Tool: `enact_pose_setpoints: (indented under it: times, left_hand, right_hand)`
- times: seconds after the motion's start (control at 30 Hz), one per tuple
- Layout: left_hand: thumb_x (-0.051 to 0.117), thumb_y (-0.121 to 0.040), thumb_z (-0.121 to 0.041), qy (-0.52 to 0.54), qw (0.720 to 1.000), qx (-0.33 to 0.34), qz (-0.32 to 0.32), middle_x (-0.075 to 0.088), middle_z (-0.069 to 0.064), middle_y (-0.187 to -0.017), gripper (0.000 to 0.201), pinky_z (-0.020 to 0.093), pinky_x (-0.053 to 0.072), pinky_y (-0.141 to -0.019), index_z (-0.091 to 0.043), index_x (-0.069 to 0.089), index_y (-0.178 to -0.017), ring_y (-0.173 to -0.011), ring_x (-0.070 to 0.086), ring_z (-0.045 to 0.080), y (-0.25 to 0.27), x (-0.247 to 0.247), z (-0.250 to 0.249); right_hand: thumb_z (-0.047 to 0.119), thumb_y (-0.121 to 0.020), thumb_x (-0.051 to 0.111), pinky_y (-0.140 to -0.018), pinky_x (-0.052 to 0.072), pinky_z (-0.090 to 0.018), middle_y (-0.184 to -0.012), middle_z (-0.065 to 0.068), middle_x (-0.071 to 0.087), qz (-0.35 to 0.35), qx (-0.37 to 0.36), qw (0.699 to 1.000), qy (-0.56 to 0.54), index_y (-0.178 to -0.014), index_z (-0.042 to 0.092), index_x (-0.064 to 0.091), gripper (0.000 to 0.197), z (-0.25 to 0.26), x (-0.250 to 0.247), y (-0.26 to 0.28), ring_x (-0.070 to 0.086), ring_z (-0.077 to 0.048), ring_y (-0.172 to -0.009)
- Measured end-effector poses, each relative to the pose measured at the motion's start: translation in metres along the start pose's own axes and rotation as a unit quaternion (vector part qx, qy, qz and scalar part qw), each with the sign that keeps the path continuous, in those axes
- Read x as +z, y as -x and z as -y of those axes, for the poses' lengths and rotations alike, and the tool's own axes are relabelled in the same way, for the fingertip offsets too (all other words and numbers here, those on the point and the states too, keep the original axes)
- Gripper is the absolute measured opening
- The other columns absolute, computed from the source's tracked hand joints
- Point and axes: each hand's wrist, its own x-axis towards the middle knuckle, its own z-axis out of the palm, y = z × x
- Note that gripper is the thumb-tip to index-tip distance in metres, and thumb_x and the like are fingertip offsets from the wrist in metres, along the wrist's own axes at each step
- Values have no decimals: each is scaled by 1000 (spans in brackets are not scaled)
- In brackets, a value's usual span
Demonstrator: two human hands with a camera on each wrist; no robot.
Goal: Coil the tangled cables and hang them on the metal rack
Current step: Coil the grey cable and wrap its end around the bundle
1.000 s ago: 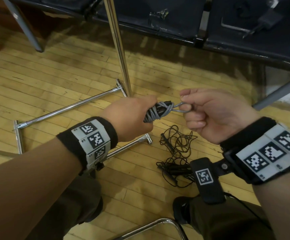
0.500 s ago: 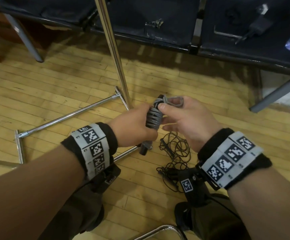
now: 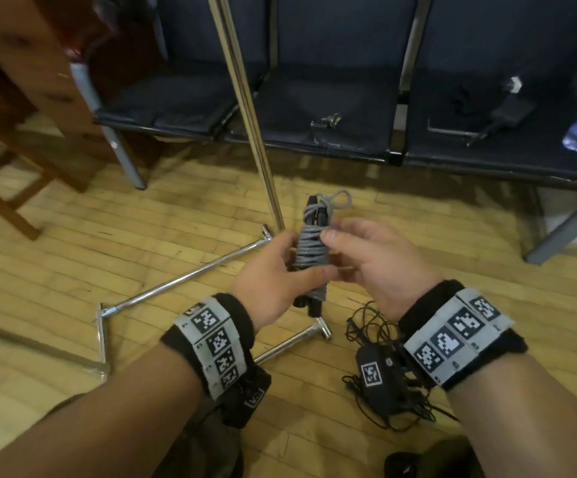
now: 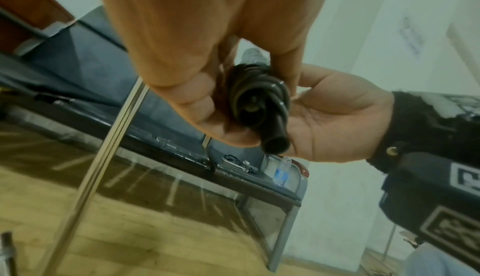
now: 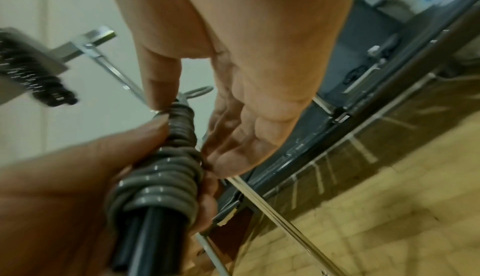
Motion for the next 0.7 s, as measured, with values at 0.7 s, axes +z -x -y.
enact_pose_setpoints:
  times: [0.7]
  left_hand:
    - [84,-89,-11,86,970,137,-183,81,11,-110,34,36,65,-76,-11,71,-120,-97,80,29,186,-189,-214]
  right_hand:
    - [17,-95,73,-76,63,-40,-104,-1,78,181,-291,910,231,-124,27,67,31,205,199,110,75,-22,-94]
